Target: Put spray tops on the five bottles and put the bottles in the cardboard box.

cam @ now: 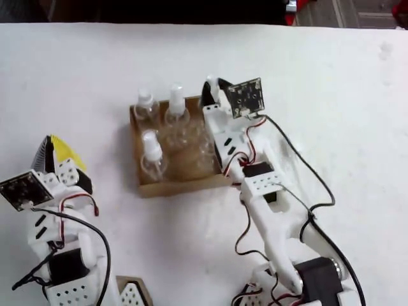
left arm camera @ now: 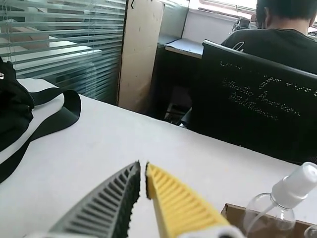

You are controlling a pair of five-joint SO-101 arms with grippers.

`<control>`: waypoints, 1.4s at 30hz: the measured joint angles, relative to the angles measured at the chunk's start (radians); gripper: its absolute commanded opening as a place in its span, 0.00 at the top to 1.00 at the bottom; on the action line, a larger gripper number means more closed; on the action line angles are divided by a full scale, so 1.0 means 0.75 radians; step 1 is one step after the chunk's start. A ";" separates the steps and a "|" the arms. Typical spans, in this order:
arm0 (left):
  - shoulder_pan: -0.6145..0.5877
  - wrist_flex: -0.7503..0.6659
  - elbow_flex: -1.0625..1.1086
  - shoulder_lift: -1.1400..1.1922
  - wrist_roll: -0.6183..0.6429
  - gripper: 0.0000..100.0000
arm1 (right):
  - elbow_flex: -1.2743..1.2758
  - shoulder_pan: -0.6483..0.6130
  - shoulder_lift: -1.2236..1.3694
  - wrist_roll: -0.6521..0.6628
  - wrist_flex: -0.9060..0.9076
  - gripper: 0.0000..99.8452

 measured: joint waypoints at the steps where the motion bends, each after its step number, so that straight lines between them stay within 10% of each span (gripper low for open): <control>1: 0.000 0.000 0.000 0.000 0.000 0.98 | 0.004 0.000 0.000 0.000 0.000 0.98; 42: 0.000 0.000 0.000 0.000 0.000 0.98 | 0.061 -0.006 0.000 0.000 -0.002 0.85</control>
